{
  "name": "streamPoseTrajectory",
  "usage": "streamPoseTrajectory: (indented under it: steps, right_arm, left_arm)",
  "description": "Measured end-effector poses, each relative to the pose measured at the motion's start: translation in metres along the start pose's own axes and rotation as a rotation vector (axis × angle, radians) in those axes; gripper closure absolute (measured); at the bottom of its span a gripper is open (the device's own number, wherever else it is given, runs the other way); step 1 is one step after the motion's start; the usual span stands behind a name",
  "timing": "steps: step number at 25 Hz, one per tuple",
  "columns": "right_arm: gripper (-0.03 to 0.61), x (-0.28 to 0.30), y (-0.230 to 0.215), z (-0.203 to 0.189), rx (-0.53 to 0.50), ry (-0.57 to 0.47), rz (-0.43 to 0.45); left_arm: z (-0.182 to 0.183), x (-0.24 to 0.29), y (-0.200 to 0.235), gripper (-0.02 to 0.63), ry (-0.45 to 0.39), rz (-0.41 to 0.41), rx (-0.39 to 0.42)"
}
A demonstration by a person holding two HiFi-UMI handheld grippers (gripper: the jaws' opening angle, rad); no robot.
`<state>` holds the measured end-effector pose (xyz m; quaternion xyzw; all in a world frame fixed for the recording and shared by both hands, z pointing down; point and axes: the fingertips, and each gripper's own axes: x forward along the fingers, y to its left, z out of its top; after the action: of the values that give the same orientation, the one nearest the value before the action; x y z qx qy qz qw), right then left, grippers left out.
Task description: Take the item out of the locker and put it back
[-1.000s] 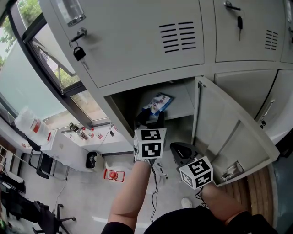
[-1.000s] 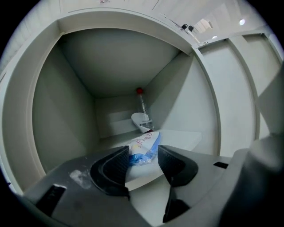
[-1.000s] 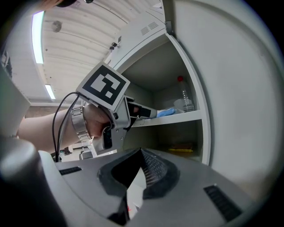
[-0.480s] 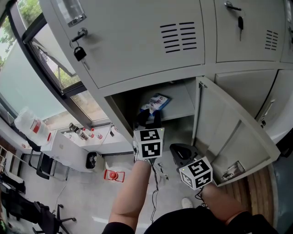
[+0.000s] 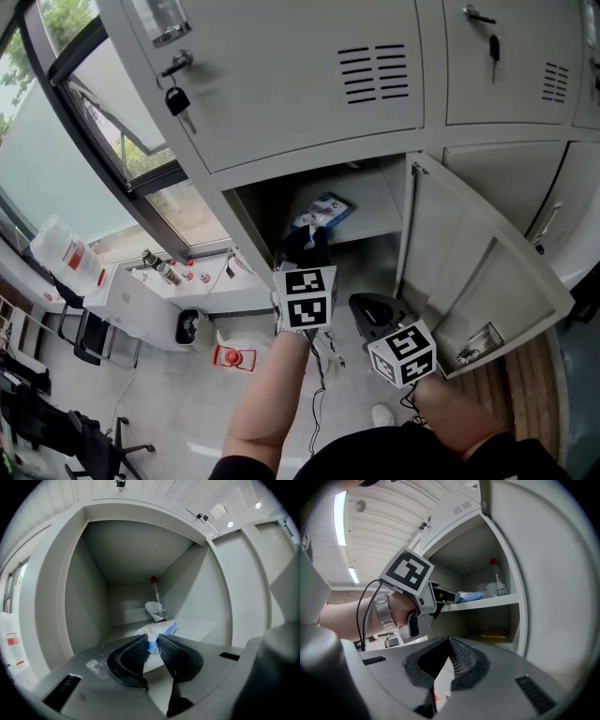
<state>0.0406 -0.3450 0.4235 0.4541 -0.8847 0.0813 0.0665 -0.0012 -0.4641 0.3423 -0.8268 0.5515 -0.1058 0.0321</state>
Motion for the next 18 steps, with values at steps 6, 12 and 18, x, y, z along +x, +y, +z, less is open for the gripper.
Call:
streamPoseTrajectory:
  steps: [6, 12, 18]
  right_arm:
    - [0.526, -0.005, 0.010, -0.002, -0.001, 0.001, -0.004]
    - [0.526, -0.014, 0.024, -0.003, -0.003, -0.002, -0.012]
    - [0.526, -0.027, 0.044, -0.008, -0.002, 0.000, -0.022]
  left_arm:
    - [0.000, -0.020, -0.007, 0.541, -0.017, -0.031, 0.001]
    - [0.000, -0.050, -0.013, 0.546, -0.036, -0.054, -0.004]
    - [-0.002, -0.094, -0.019, 0.548, -0.064, -0.083, -0.008]
